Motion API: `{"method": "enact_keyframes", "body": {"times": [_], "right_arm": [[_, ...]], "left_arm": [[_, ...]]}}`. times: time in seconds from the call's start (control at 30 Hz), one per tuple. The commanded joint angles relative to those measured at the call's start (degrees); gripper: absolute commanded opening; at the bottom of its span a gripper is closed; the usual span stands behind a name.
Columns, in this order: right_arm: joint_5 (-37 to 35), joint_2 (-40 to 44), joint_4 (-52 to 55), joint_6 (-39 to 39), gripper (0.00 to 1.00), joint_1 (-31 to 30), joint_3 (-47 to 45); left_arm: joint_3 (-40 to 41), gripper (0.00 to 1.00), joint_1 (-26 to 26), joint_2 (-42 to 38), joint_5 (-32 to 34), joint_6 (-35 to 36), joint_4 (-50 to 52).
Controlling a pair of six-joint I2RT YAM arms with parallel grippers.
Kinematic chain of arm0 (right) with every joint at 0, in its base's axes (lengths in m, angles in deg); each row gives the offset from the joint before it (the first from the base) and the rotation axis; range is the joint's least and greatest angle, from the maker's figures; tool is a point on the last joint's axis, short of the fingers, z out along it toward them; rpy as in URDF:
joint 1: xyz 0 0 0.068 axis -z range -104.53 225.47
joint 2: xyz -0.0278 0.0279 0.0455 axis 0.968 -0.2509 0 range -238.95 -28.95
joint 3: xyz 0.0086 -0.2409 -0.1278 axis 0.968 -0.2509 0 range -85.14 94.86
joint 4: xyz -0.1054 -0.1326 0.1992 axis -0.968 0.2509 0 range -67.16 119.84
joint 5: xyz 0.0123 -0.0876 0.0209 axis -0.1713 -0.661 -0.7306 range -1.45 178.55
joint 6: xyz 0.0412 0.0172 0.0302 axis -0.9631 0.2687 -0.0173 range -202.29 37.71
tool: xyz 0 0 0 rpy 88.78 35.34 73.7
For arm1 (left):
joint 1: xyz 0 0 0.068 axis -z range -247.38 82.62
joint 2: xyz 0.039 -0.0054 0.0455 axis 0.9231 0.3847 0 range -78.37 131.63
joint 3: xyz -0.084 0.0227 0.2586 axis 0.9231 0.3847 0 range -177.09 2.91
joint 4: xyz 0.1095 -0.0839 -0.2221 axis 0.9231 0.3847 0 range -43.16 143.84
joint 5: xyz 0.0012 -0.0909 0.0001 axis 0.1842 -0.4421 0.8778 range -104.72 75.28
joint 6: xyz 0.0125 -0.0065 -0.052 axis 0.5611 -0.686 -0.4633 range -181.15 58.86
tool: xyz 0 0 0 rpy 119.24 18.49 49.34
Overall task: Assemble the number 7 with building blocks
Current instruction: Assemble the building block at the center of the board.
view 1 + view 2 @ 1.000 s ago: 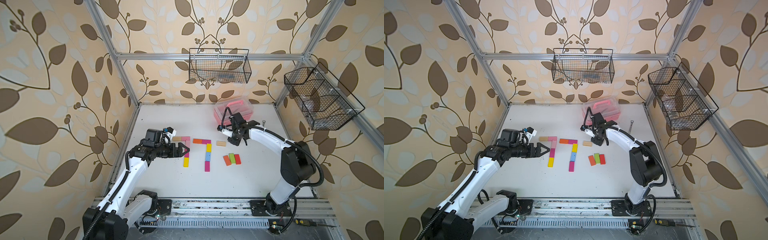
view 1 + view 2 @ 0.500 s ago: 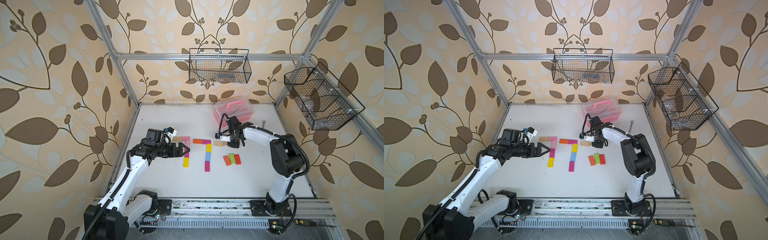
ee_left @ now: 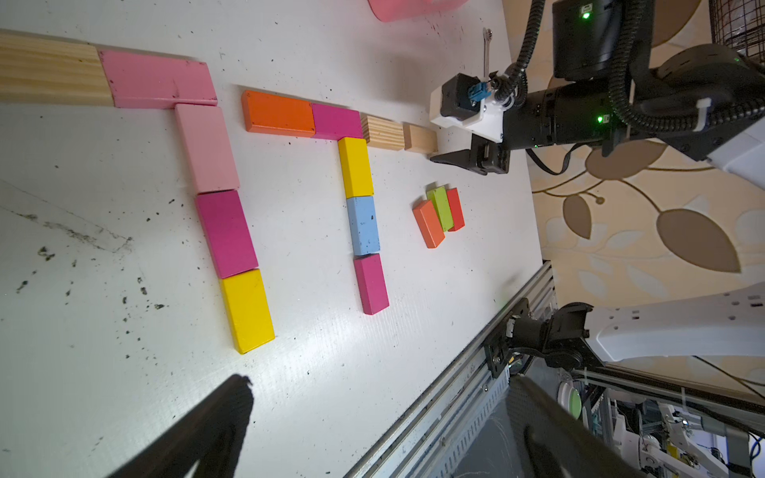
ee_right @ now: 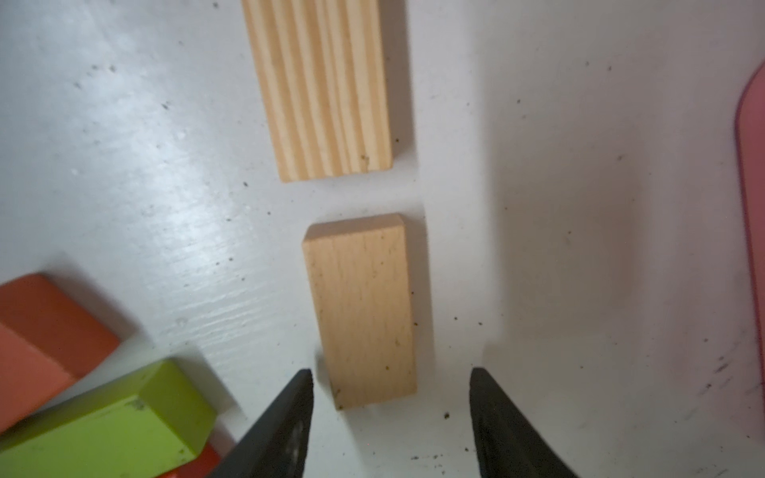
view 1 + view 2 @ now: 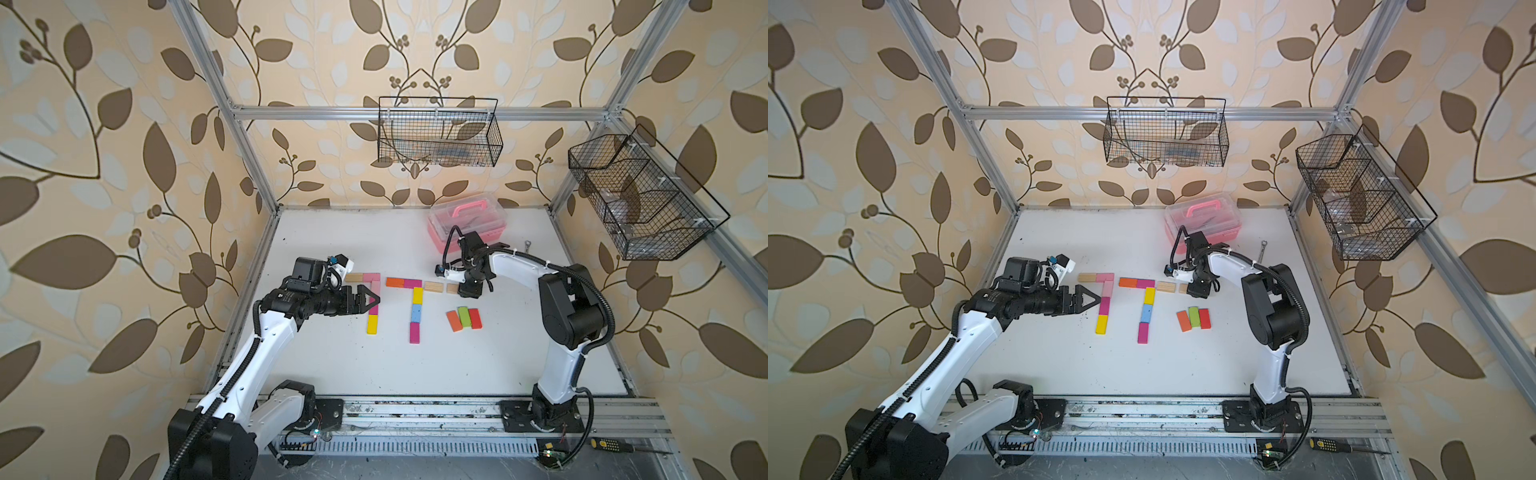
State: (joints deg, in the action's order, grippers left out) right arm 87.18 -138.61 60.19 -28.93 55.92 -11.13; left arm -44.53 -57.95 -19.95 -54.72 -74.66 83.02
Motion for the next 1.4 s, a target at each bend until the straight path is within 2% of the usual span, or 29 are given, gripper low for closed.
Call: {"method": "enact_keyframes", "body": {"times": [0.0, 0.43, 0.5, 1.23, 1.3, 1.37], "right_arm": [[3.4, 0.3, 1.5, -0.4, 0.6, 0.6, 1.5], [7.8, -5.6, 2.9, -0.2, 0.37, 0.3, 4.5], [7.9, -6.1, 2.9, 0.0, 0.36, -0.2, 4.7], [9.3, -4.7, 2.3, 2.5, 0.36, -0.6, 2.3], [9.0, -4.8, 2.2, 2.4, 0.4, -0.3, 2.3], [7.4, -4.4, 0.9, 1.9, 0.52, -0.2, 1.4]], "left_arm": [[0.6, 0.99, 0.5, -0.4, -1.2, 1.1, -0.6], [0.6, 0.99, 0.6, 0.4, -0.8, 1.1, -0.2], [0.6, 0.99, 0.6, 0.5, -0.7, 1.1, -0.2], [0.5, 0.99, 0.6, 0.7, -0.1, 1.1, 0.2], [0.5, 0.99, 0.6, 0.8, 0.0, 1.1, 0.3], [0.5, 0.99, 0.6, 0.9, 0.1, 1.1, 0.3]]}}
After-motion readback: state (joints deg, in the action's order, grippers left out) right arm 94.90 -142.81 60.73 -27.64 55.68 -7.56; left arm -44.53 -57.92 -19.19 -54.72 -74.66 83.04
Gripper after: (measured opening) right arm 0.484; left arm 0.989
